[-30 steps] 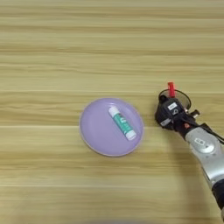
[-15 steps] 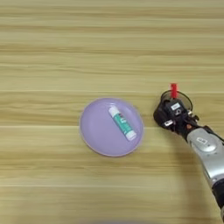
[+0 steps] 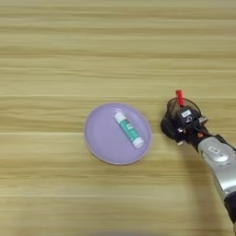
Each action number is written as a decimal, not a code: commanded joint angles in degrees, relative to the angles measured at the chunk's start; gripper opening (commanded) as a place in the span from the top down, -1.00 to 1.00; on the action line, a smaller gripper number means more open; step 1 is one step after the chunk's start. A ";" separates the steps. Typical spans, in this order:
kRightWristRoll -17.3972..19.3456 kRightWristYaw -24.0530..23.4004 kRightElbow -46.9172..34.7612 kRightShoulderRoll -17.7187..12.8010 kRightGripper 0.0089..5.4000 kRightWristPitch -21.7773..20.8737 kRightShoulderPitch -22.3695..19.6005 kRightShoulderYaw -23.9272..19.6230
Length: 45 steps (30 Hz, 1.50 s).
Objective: Move the objects on the table
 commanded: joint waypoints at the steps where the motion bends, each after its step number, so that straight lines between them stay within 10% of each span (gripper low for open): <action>1: 1.21 -0.25 -3.49 -1.00 -0.60 -1.12 -2.53 -1.04; 12: 2.19 0.16 -4.26 -0.86 -0.99 -1.40 -2.34 -1.66; 45: 9.13 3.12 -6.69 -1.36 -1.00 0.09 -1.51 -6.34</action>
